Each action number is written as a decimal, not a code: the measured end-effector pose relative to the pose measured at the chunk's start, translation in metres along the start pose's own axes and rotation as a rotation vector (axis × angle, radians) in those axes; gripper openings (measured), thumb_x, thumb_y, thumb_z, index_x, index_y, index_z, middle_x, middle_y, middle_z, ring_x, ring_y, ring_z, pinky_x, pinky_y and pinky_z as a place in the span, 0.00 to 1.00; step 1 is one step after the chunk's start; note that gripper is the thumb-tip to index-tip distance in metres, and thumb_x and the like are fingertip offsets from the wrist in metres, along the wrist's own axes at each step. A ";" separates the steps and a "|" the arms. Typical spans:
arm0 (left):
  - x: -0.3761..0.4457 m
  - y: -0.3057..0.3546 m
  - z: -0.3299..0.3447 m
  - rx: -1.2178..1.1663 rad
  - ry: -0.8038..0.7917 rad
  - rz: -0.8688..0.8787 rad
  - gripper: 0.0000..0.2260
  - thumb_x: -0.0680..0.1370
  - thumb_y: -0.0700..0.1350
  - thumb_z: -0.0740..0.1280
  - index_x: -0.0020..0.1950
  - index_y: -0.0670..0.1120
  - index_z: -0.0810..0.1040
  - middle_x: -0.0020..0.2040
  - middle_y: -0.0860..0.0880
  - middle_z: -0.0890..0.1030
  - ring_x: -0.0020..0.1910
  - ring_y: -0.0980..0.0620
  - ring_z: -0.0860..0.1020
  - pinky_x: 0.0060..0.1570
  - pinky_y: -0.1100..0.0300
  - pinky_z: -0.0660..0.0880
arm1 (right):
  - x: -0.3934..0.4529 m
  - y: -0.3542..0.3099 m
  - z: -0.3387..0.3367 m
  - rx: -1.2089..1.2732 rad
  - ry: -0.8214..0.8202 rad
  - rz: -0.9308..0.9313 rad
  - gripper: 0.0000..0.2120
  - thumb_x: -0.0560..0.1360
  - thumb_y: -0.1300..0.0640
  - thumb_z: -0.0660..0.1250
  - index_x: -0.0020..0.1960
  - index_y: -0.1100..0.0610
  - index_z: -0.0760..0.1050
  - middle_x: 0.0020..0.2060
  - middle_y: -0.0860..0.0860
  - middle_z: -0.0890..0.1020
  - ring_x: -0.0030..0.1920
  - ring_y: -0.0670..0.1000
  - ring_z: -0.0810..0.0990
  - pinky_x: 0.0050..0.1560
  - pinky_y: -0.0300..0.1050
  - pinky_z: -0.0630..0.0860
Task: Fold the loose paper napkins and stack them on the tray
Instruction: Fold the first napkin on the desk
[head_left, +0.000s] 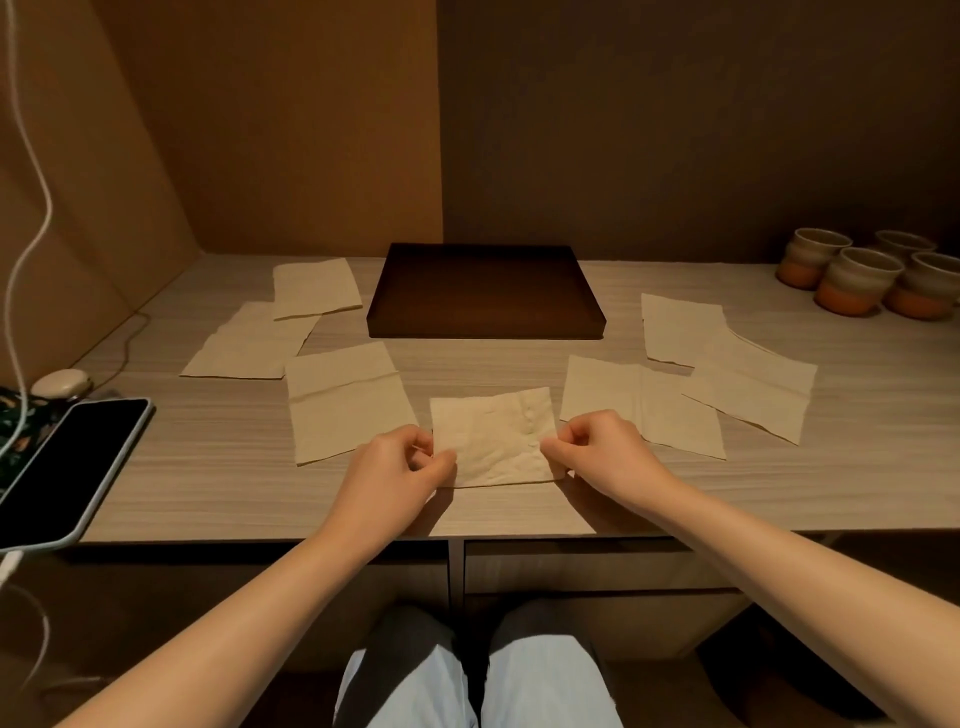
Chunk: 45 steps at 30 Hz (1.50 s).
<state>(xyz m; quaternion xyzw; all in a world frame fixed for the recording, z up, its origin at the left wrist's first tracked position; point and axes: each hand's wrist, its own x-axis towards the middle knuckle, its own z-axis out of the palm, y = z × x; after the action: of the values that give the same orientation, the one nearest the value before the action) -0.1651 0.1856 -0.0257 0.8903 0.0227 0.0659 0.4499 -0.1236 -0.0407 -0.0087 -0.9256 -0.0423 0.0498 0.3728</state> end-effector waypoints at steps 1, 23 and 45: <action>0.001 0.000 0.001 -0.008 -0.001 -0.025 0.05 0.73 0.48 0.69 0.40 0.48 0.79 0.31 0.50 0.82 0.33 0.55 0.80 0.36 0.57 0.78 | 0.001 -0.001 0.000 -0.016 0.003 0.018 0.14 0.75 0.55 0.67 0.33 0.59 0.82 0.32 0.49 0.83 0.37 0.47 0.80 0.37 0.40 0.75; -0.005 0.006 0.013 0.435 0.118 0.261 0.18 0.76 0.47 0.68 0.65 0.45 0.74 0.51 0.52 0.73 0.52 0.53 0.72 0.53 0.55 0.74 | 0.017 -0.004 0.006 -0.149 0.000 0.121 0.10 0.70 0.56 0.70 0.34 0.61 0.82 0.33 0.52 0.83 0.38 0.51 0.81 0.45 0.54 0.82; -0.023 -0.004 0.030 0.778 -0.372 0.578 0.33 0.77 0.64 0.42 0.78 0.50 0.41 0.78 0.52 0.42 0.76 0.55 0.38 0.74 0.55 0.40 | -0.045 -0.001 0.027 -0.683 -0.245 -0.454 0.37 0.79 0.34 0.40 0.79 0.57 0.43 0.79 0.52 0.45 0.78 0.47 0.41 0.77 0.50 0.42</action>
<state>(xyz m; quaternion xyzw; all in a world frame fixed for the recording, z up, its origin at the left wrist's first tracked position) -0.1836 0.1614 -0.0486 0.9583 -0.2817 0.0149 0.0454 -0.1719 -0.0263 -0.0245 -0.9504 -0.3029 0.0593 0.0387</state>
